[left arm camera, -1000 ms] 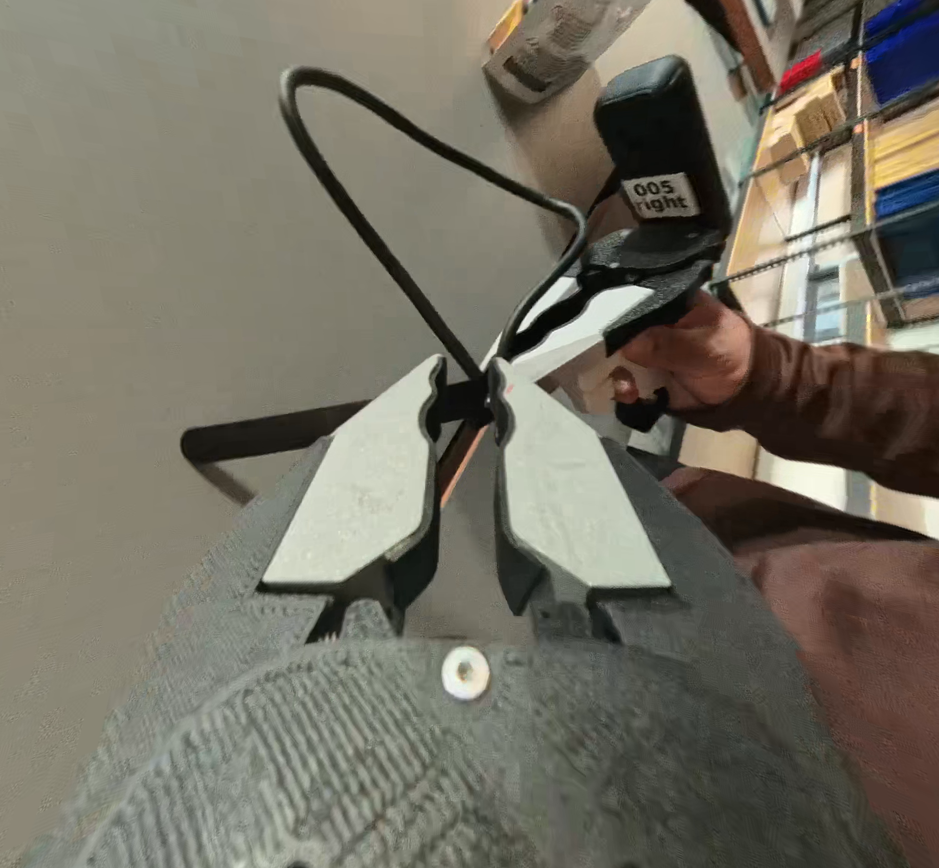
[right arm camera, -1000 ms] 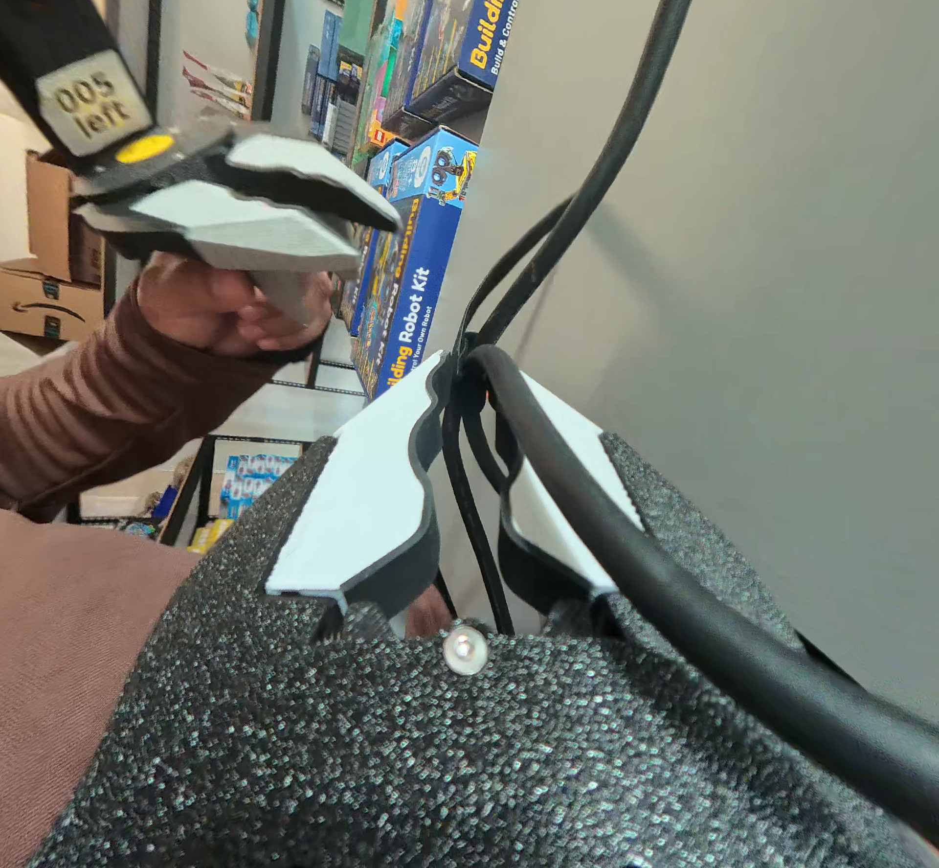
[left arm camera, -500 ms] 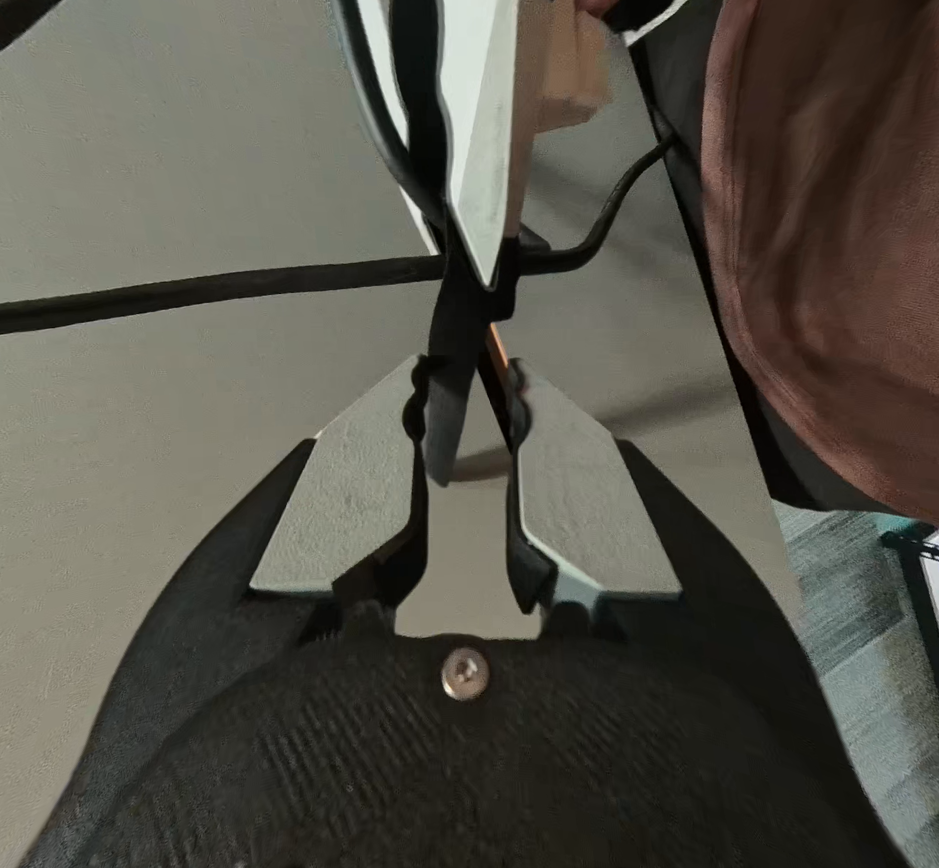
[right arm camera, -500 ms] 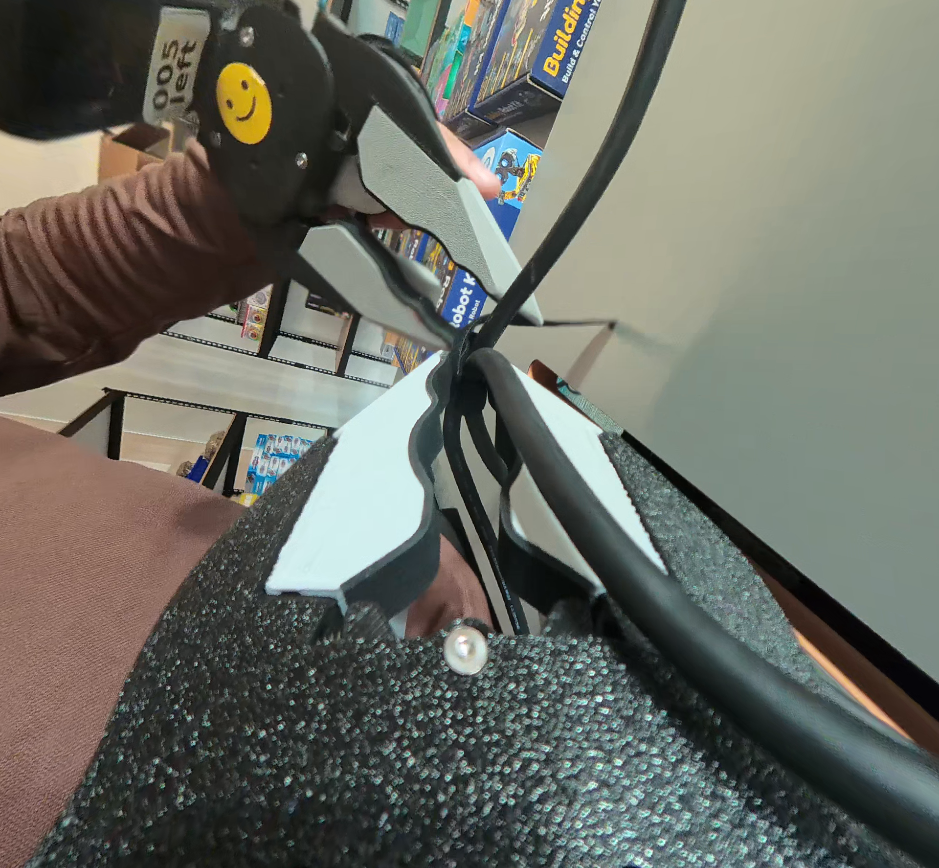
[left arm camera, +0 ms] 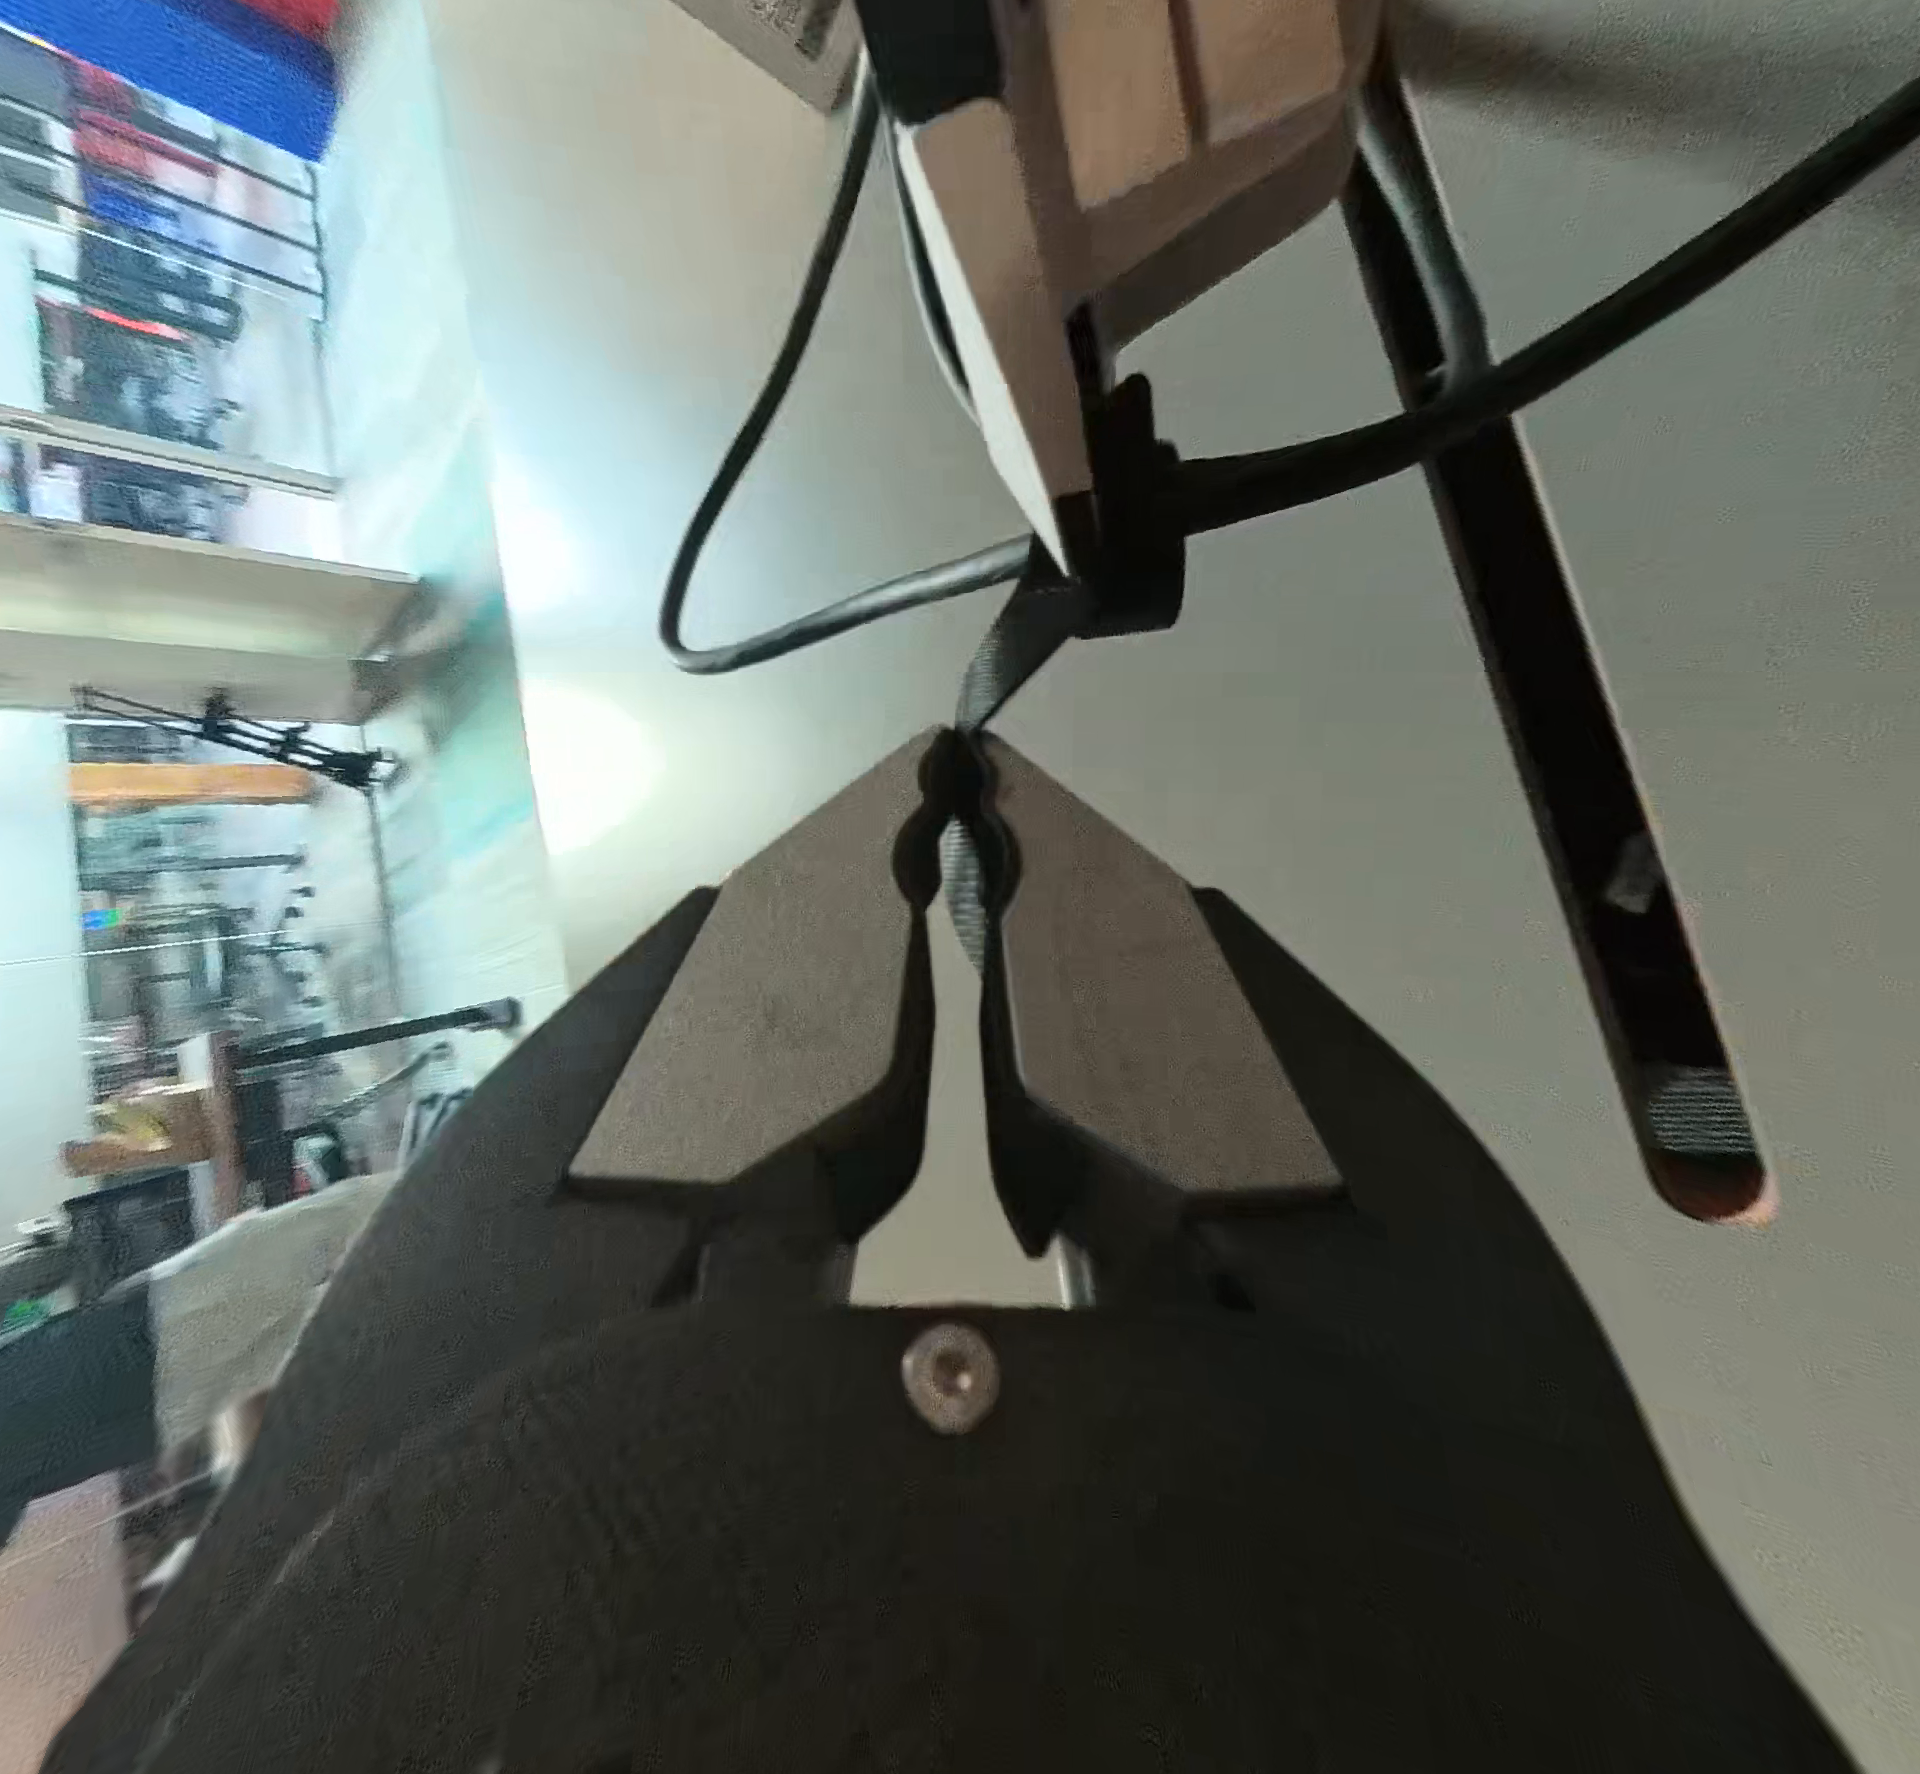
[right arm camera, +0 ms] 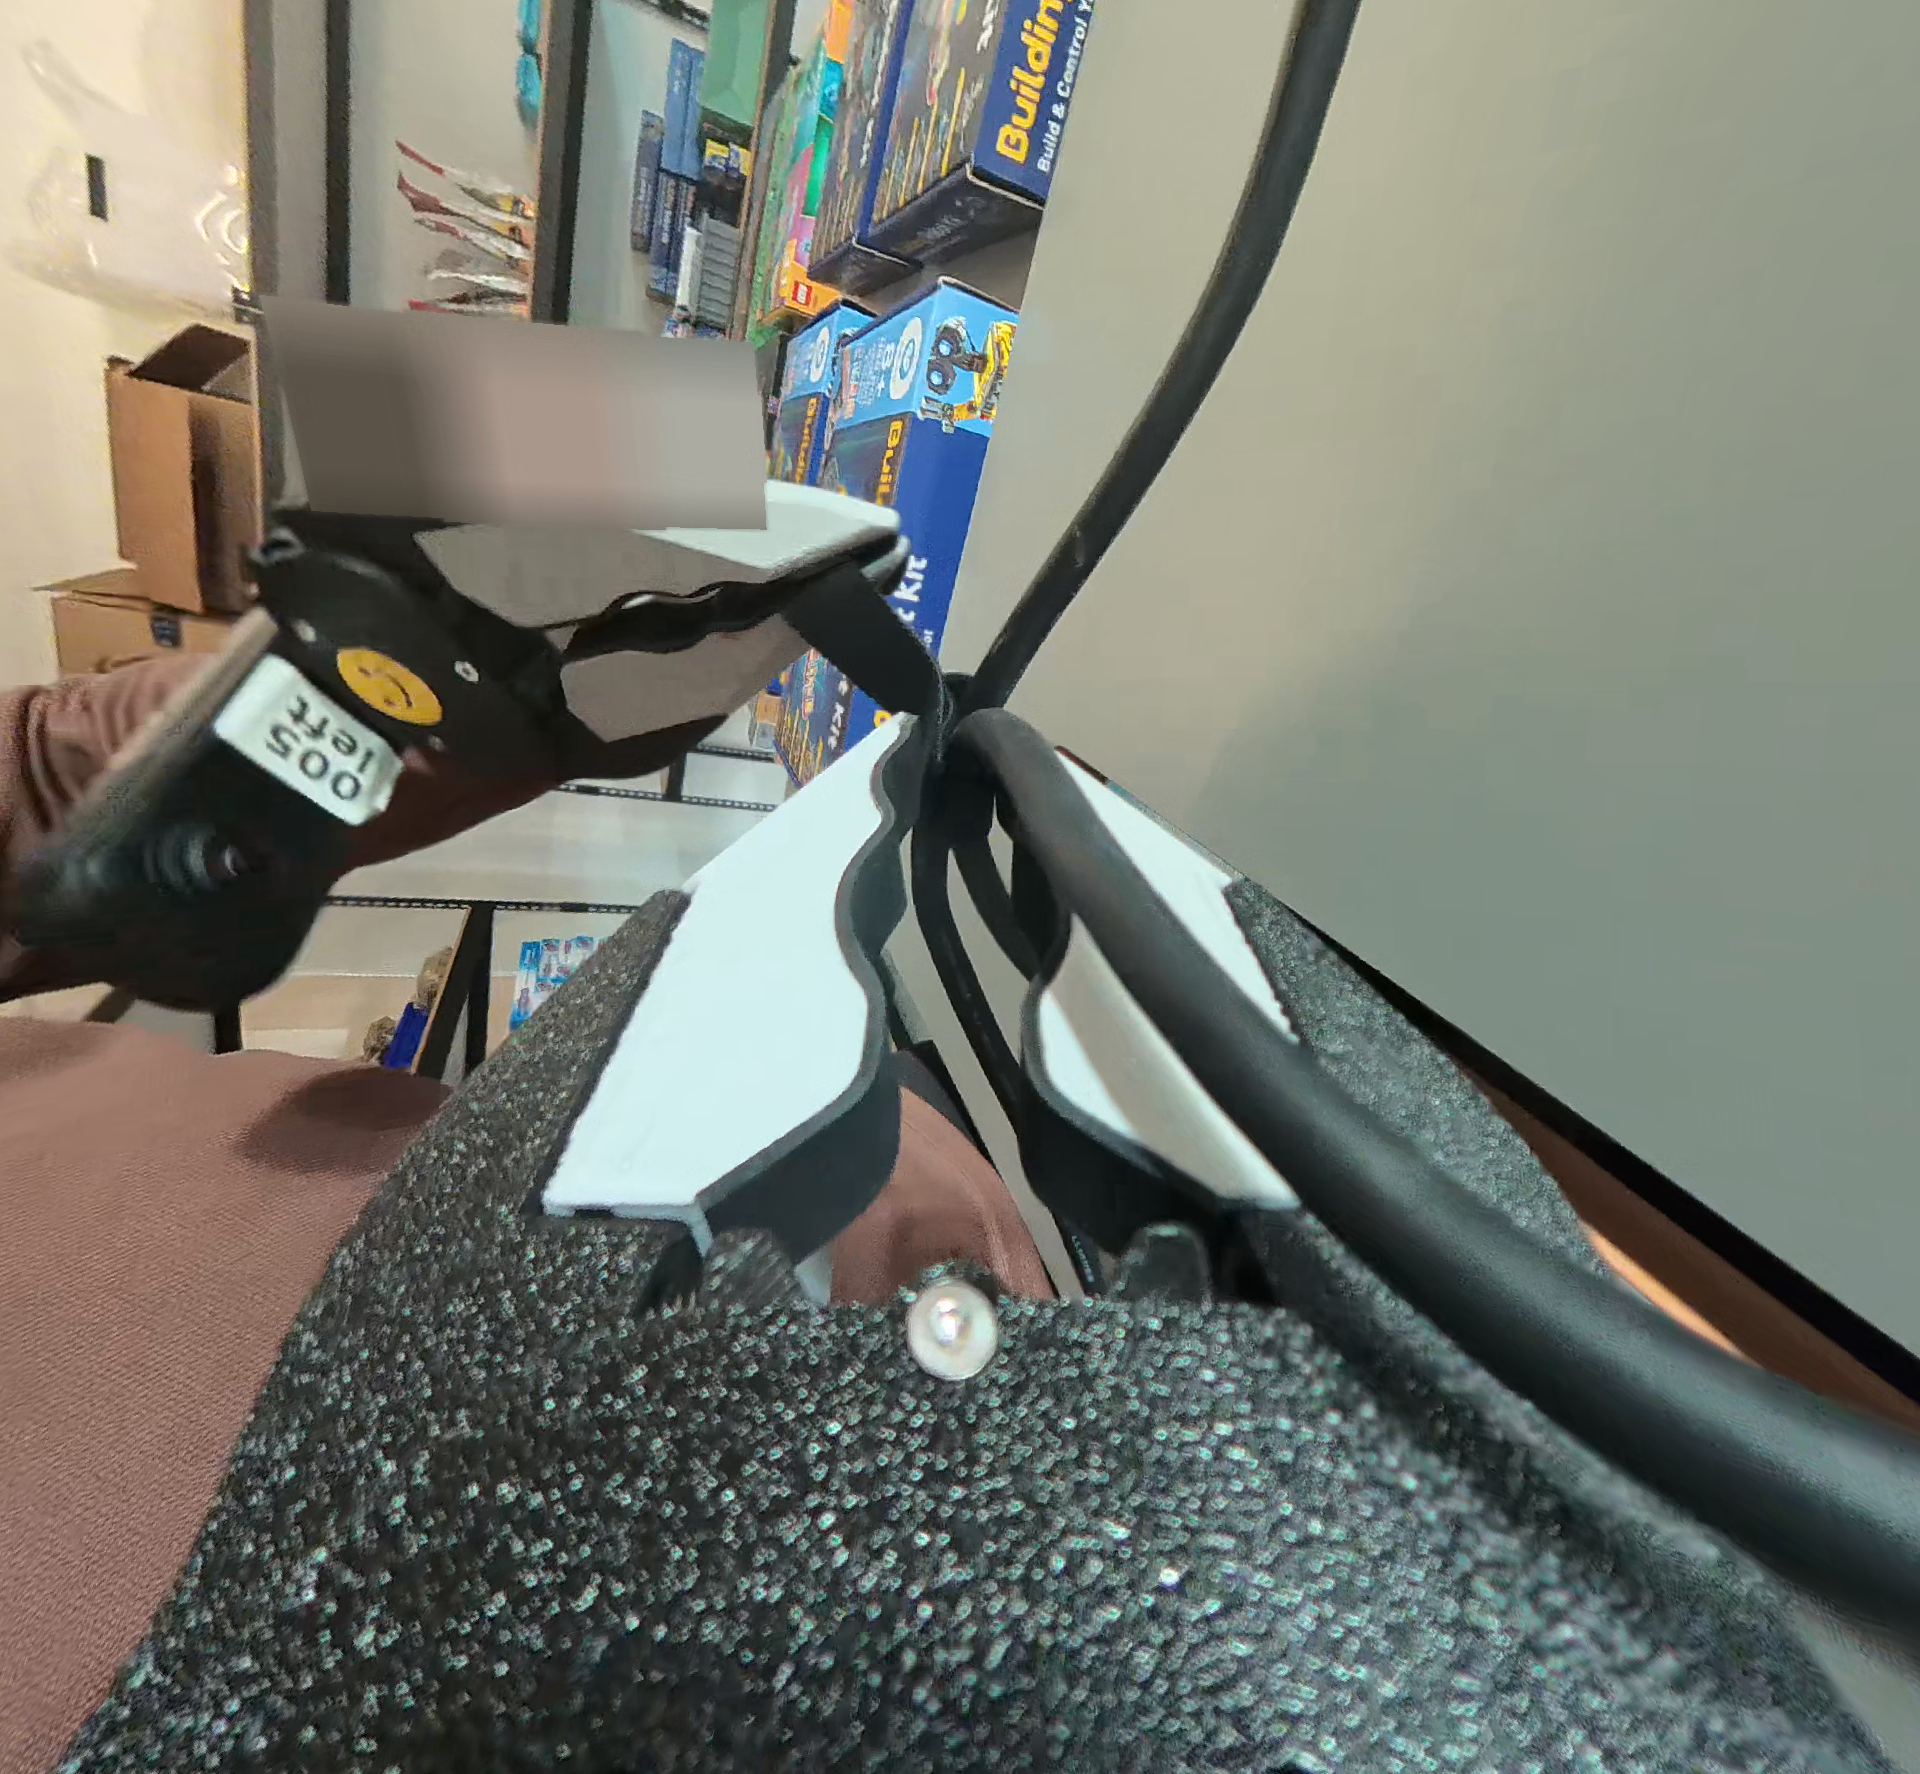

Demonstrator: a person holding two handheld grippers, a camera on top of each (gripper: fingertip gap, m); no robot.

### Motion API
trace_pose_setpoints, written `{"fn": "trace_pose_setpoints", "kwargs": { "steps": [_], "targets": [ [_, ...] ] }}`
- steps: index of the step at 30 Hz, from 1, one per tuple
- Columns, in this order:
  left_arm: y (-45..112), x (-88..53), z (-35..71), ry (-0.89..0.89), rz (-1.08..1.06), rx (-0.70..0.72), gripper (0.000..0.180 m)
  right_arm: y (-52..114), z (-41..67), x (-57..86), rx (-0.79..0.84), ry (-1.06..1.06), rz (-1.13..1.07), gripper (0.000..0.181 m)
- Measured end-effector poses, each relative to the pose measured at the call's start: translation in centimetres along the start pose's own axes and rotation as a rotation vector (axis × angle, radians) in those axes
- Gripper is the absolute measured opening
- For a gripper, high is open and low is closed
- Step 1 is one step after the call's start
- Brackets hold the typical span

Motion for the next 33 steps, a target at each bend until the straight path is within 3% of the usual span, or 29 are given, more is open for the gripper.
{"fn": "trace_pose_setpoints", "kwargs": {
  "steps": [3, 9, 12, 13, 17, 19, 21, 22, 24, 27, 30, 33],
  "targets": [
    [-0.5, -0.1, 0.2, 0.013, 0.080, 0.000, 0.000, 0.0, 0.1, -0.3, -0.009, 0.006, -0.008, 0.011],
    [-0.3, 2.1, -0.9, -0.318, 0.084, -0.027, 0.000, -0.3, 0.1, -1.5, 0.045, -0.078, 0.031, 0.010],
    [1.7, 4.8, -2.3, -0.376, 0.030, -0.150, 0.018, -0.7, -0.1, -1.5, 0.084, -0.030, 0.060, 0.011],
    [1.8, 5.6, -2.4, -0.405, 0.004, -0.145, 0.036, -0.9, 0.0, -1.6, 0.096, -0.018, 0.075, 0.011],
    [-2.0, 4.4, -0.5, -0.734, -0.173, 0.063, 0.051, -1.9, -0.3, -1.8, 0.083, -0.047, 0.062, 0.012],
    [-4.4, 2.1, 0.4, -0.902, -0.210, 0.140, 0.049, -2.2, -0.2, -2.1, 0.089, -0.077, 0.057, 0.013],
    [-4.6, 1.7, 1.0, -1.249, -0.332, 0.108, 0.040, -2.2, -0.1, -2.4, 0.114, -0.102, 0.065, 0.013],
    [-4.2, 2.8, 2.1, -1.444, -0.509, 0.107, 0.042, -2.1, -0.2, -2.6, 0.127, -0.104, 0.076, 0.013],
    [-2.6, 4.5, 3.9, -1.665, -0.708, 0.190, 0.042, -1.8, -0.3, -2.7, 0.141, -0.095, 0.104, 0.014],
    [-0.1, 4.9, 4.8, -1.734, -0.700, 0.313, 0.035, -1.6, -0.7, -2.9, 0.137, -0.087, 0.123, 0.015],
    [-0.1, 3.9, 6.2, -1.749, -0.734, 0.455, 0.011, -2.1, -0.6, -3.1, 0.134, -0.104, 0.134, 0.017],
    [-0.4, 3.1, 6.7, -1.811, -0.760, 0.537, 0.014, -2.5, -0.1, -3.4, 0.146, -0.118, 0.153, 0.017]
  ]
}}
Point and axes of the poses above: each gripper's, where its closed fingertips meet, y out along the fingers, z out of its top, x = y × z across the jaws, the point moved 3 cm from there along -y, back along the fingers, and after that the axes turned 6 degrees about -y, right-handed, at the moved point
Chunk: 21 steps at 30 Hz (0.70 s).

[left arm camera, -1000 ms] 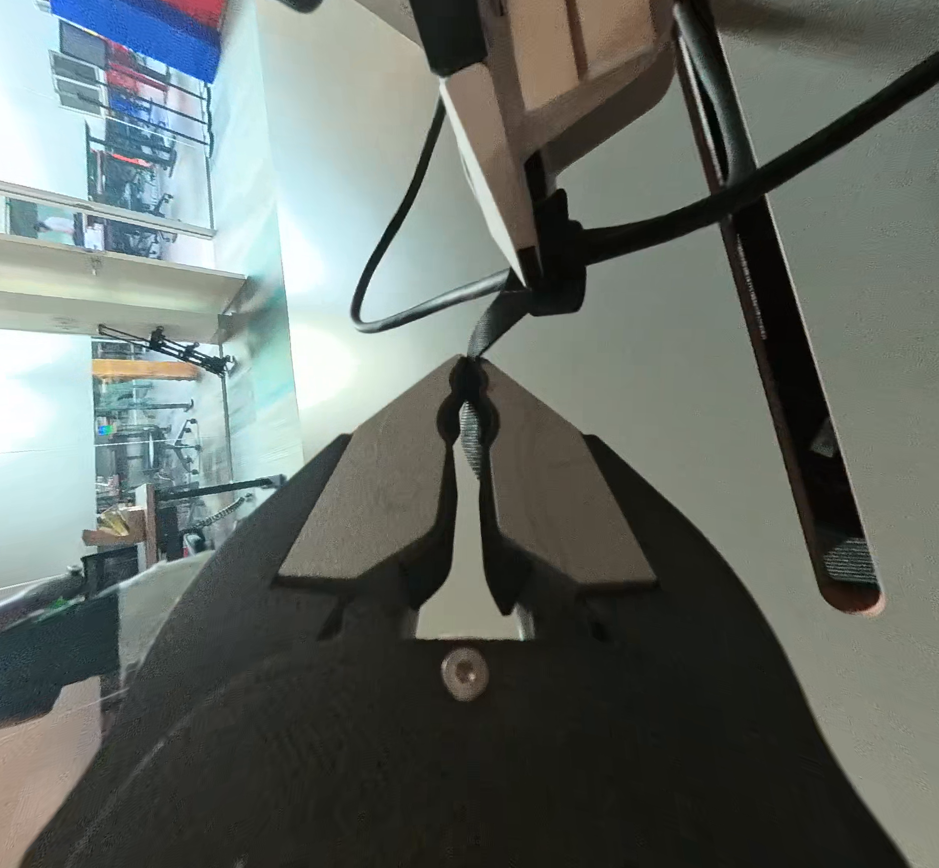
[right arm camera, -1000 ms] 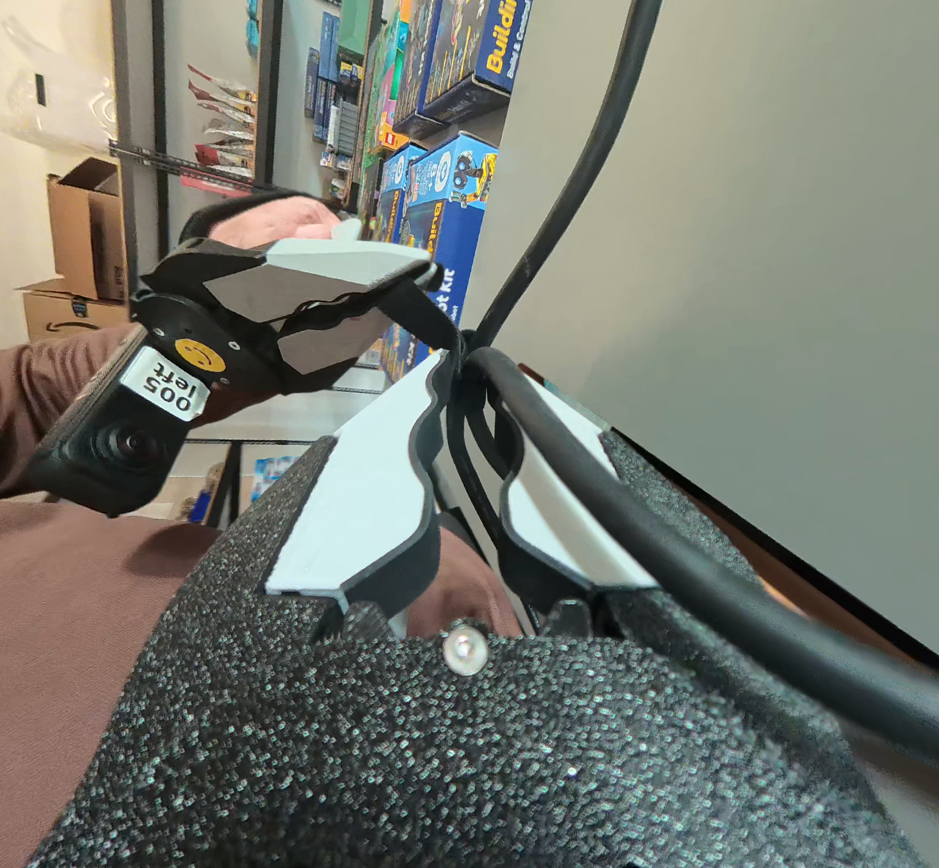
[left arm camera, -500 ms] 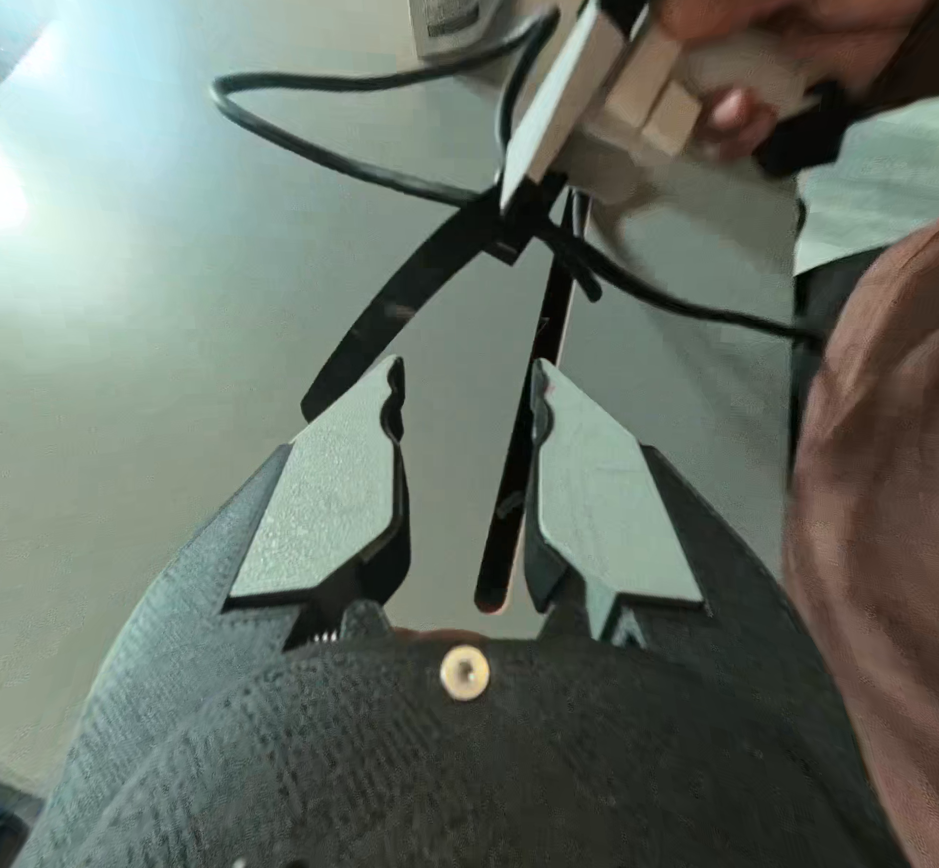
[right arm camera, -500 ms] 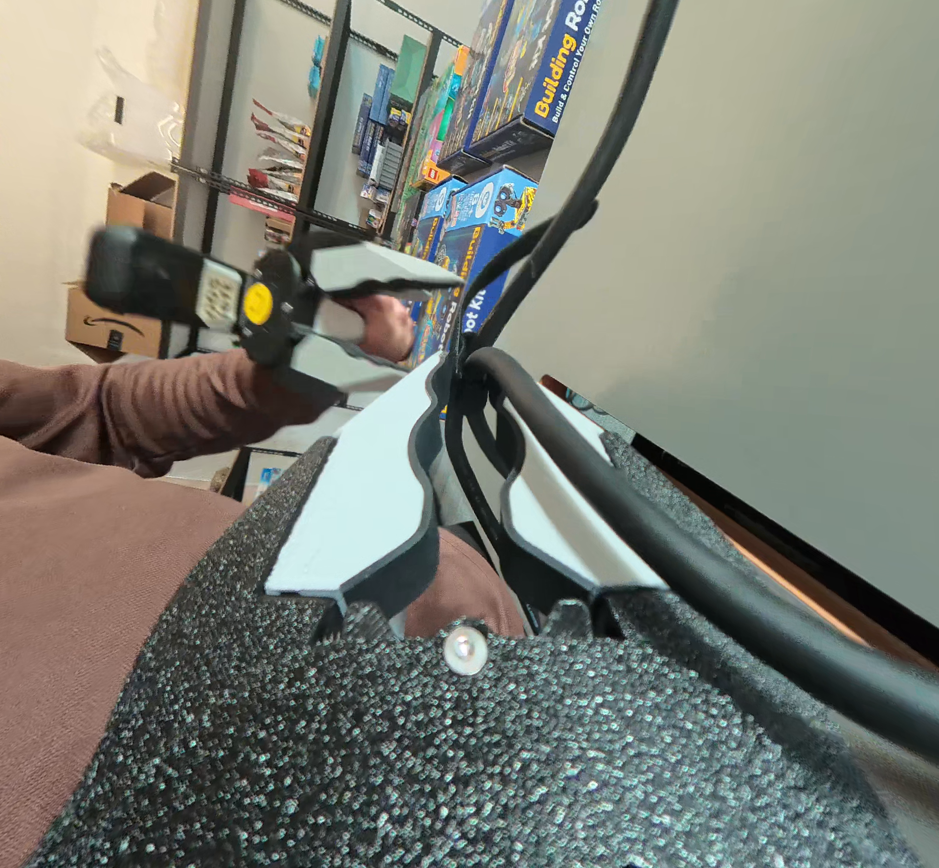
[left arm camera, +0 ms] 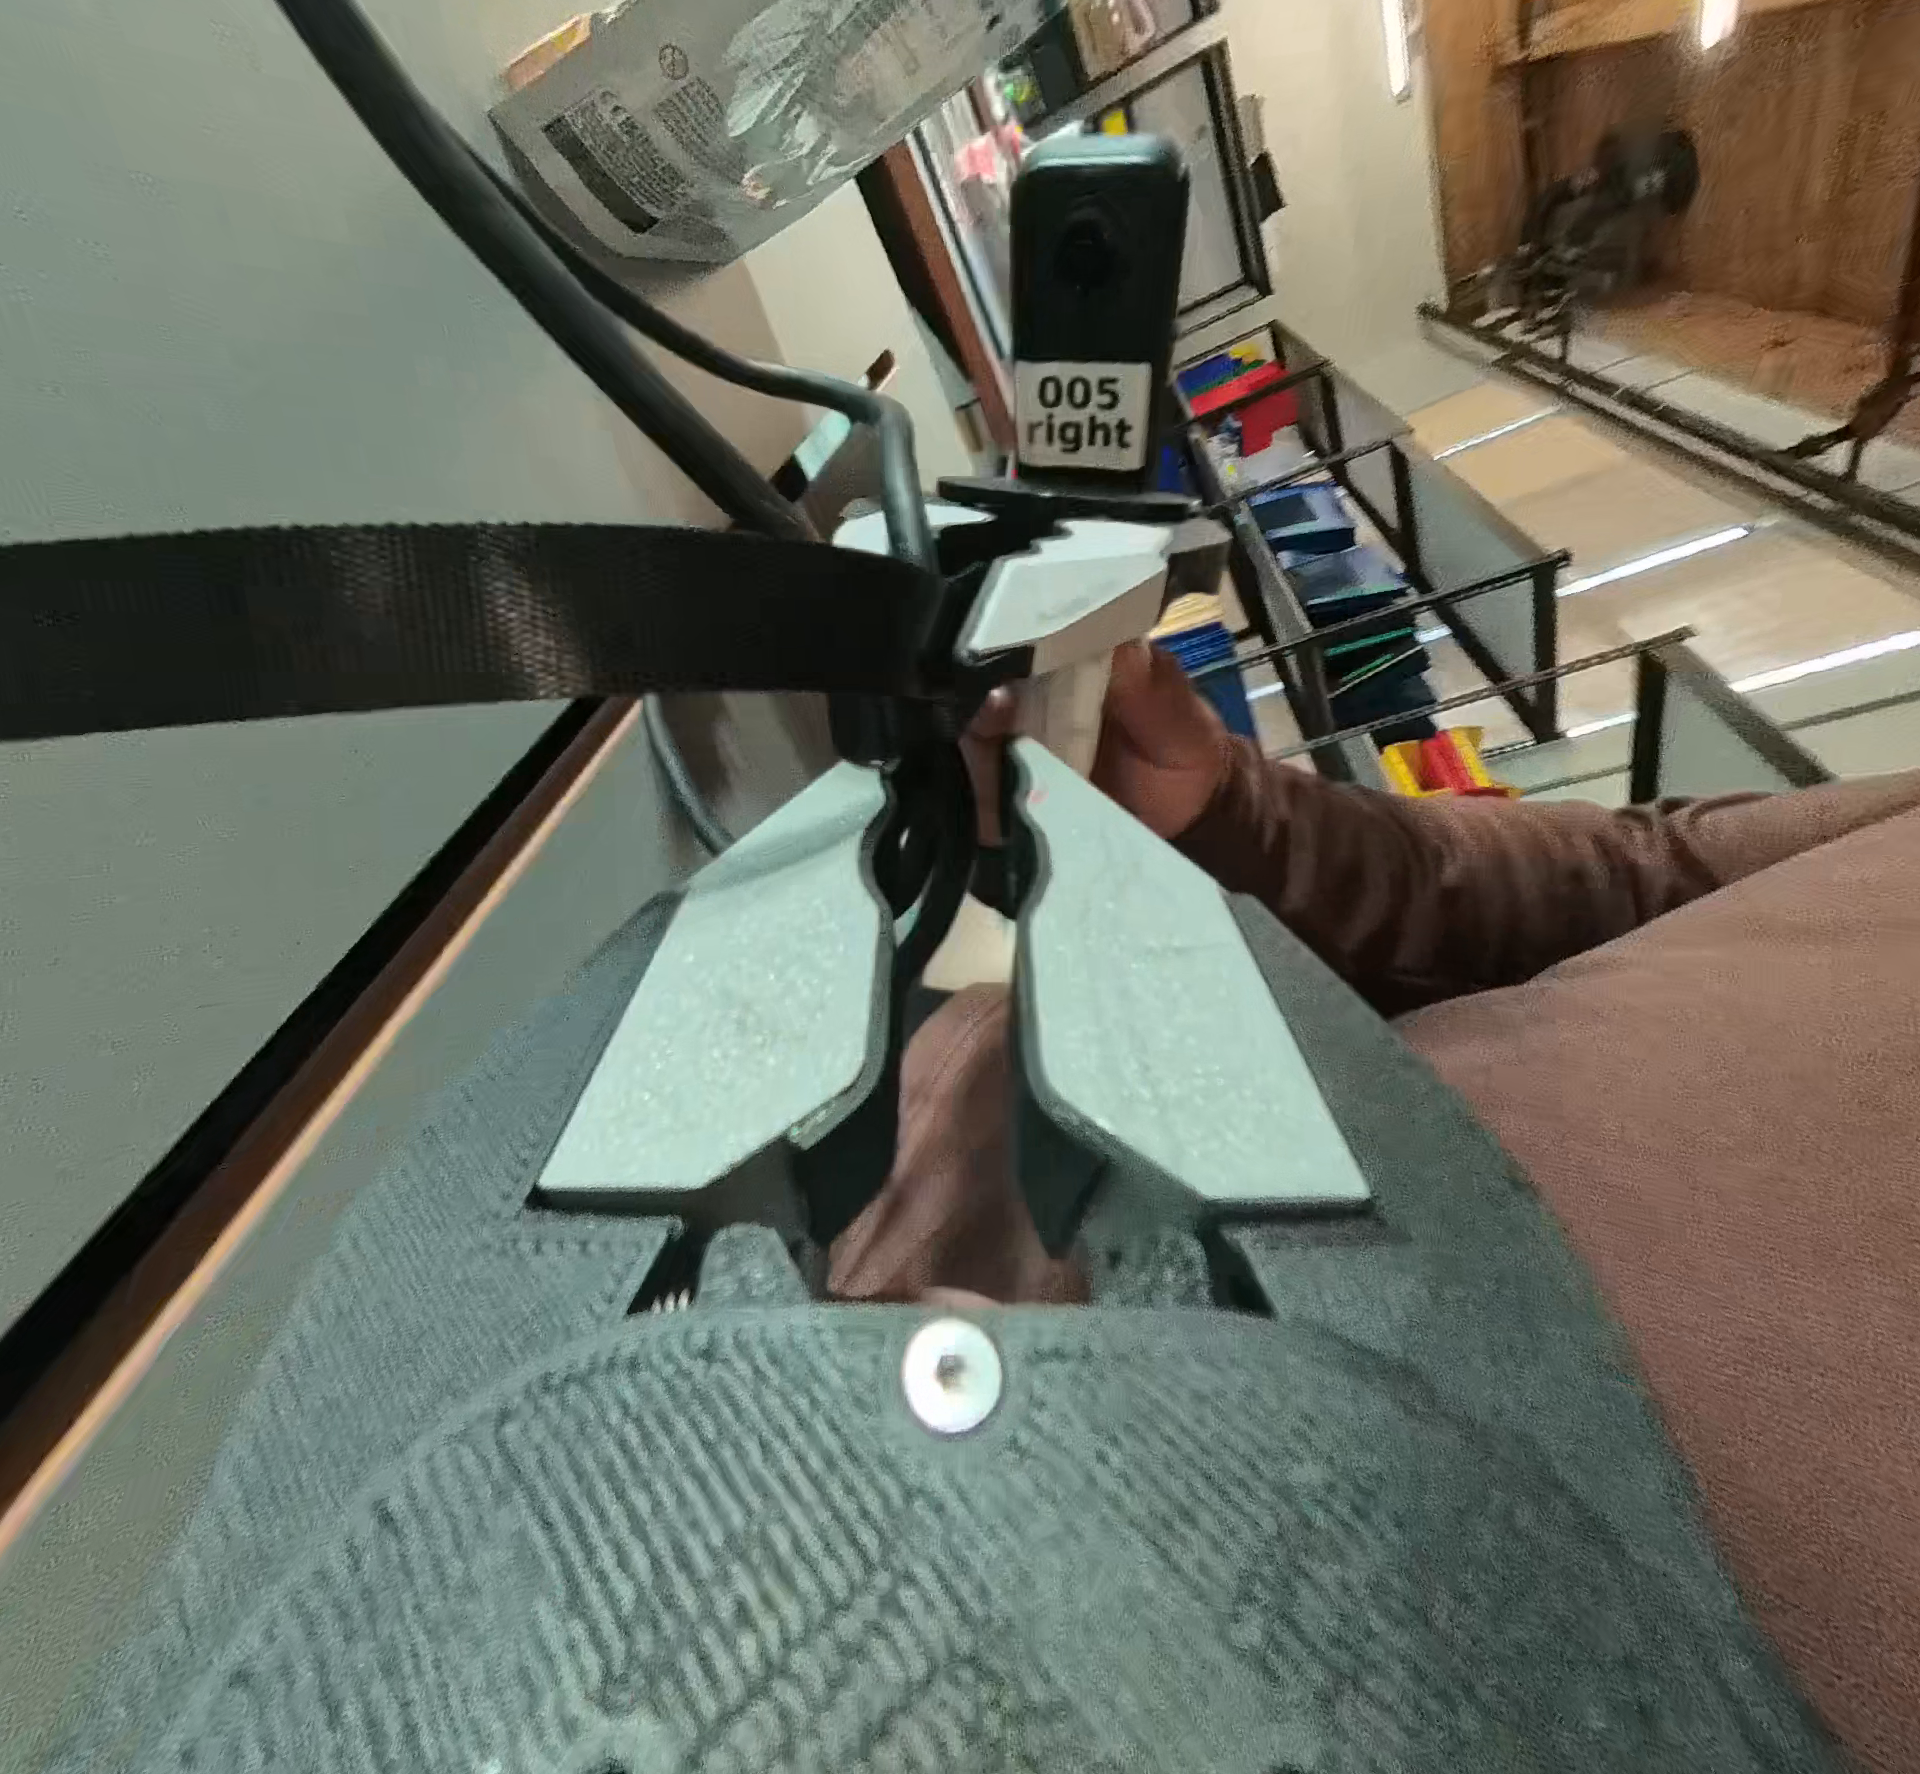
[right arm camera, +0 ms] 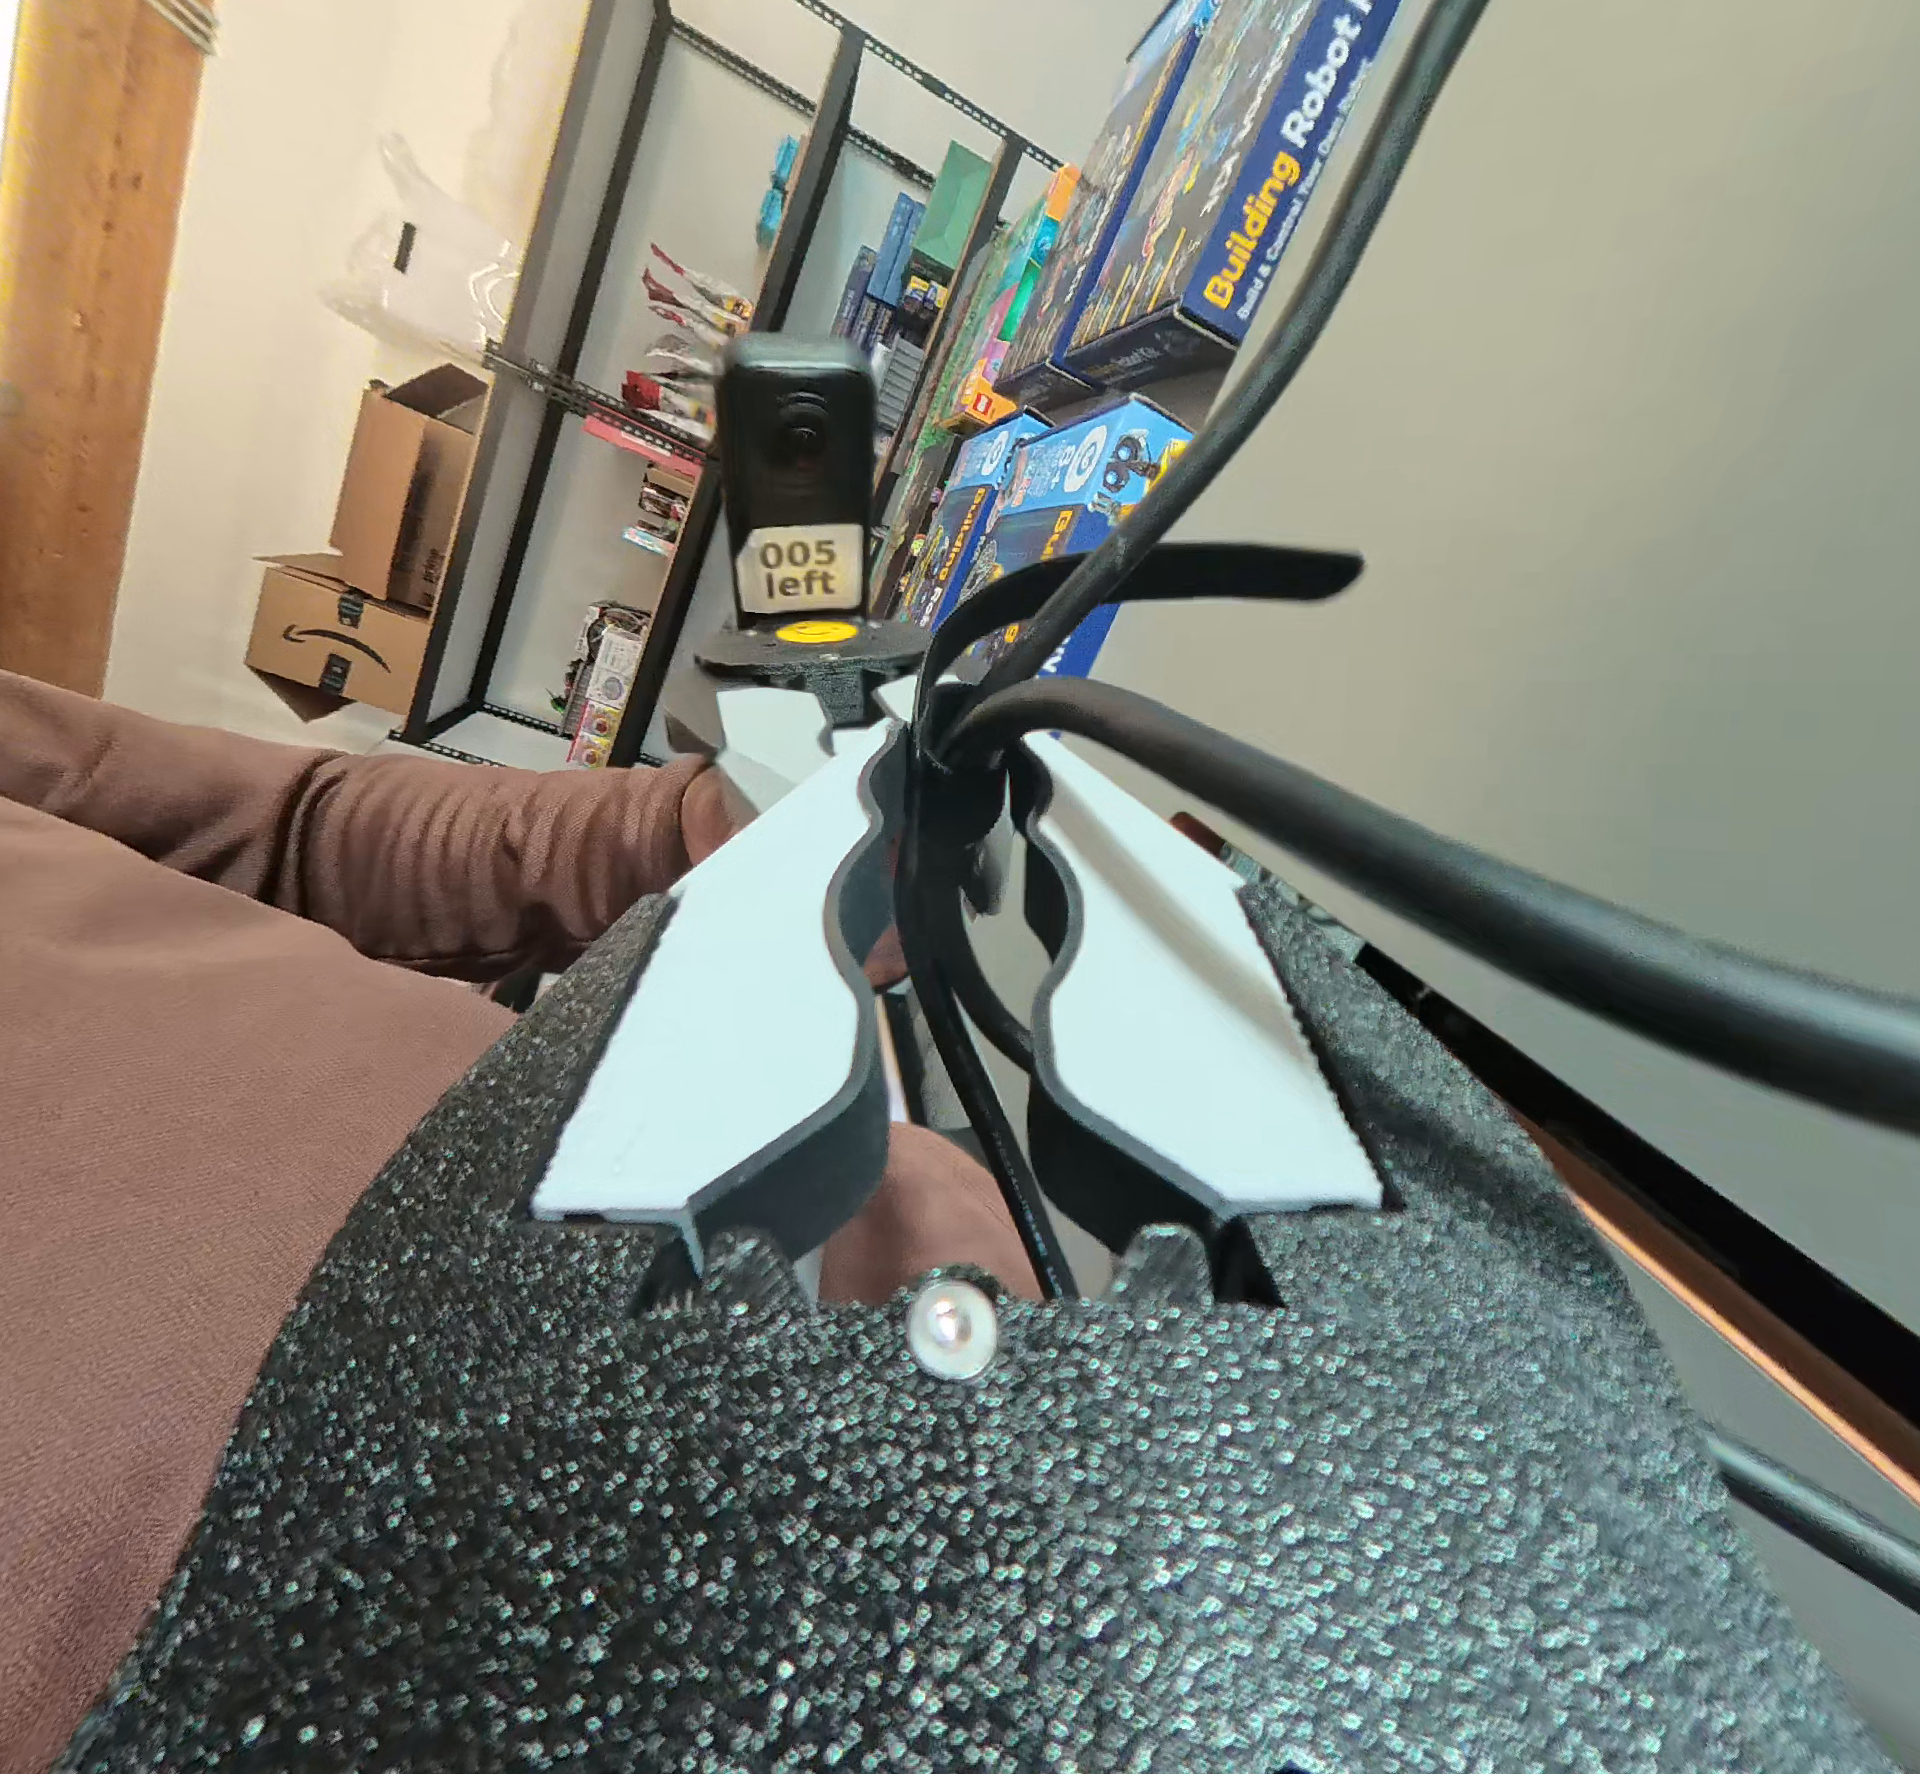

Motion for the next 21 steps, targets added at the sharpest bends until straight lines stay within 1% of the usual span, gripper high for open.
{"fn": "trace_pose_setpoints", "kwargs": {
  "steps": [1, 2, 8, 10, 14, 16, 18, 20, 21],
  "targets": [
    [0.1, 0.3, 0.1, -0.051, -0.050, 0.021, 0.021, -0.1, 0.2, 0.0, 0.006, -0.005, -0.005, 0.017],
    [0.1, 0.4, 0.3, -0.094, -0.086, 0.044, 0.022, -0.2, 0.2, -0.1, 0.010, -0.004, 0.003, 0.017],
    [-0.1, 0.1, 0.3, -0.240, -0.177, 0.167, 0.020, -0.5, 0.1, 0.1, 0.072, 0.074, 0.053, 0.016],
    [-0.1, -0.2, 0.3, -0.297, -0.187, 0.224, 0.017, -0.5, 0.0, 0.3, 0.107, 0.109, 0.065, 0.016],
    [-0.2, -0.6, 0.0, -0.401, -0.210, 0.339, 0.017, -0.4, -0.2, 0.4, 0.140, 0.135, 0.059, 0.016],
    [-0.3, -0.7, 0.1, -0.429, -0.212, 0.377, 0.017, -0.3, -0.3, 0.5, 0.145, 0.136, 0.046, 0.016],
    [-0.3, -0.8, 0.1, -0.457, -0.210, 0.401, 0.012, -0.2, -0.2, 0.5, 0.157, 0.142, 0.041, 0.017],
    [-0.1, -0.7, 0.3, -0.427, -0.187, 0.409, 0.008, -0.2, -0.2, 0.5, 0.167, 0.146, 0.038, 0.018],
    [0.1, -0.6, 0.4, -0.391, -0.165, 0.391, 0.007, -0.2, -0.1, 0.5, 0.167, 0.143, 0.037, 0.019]
  ]
}}
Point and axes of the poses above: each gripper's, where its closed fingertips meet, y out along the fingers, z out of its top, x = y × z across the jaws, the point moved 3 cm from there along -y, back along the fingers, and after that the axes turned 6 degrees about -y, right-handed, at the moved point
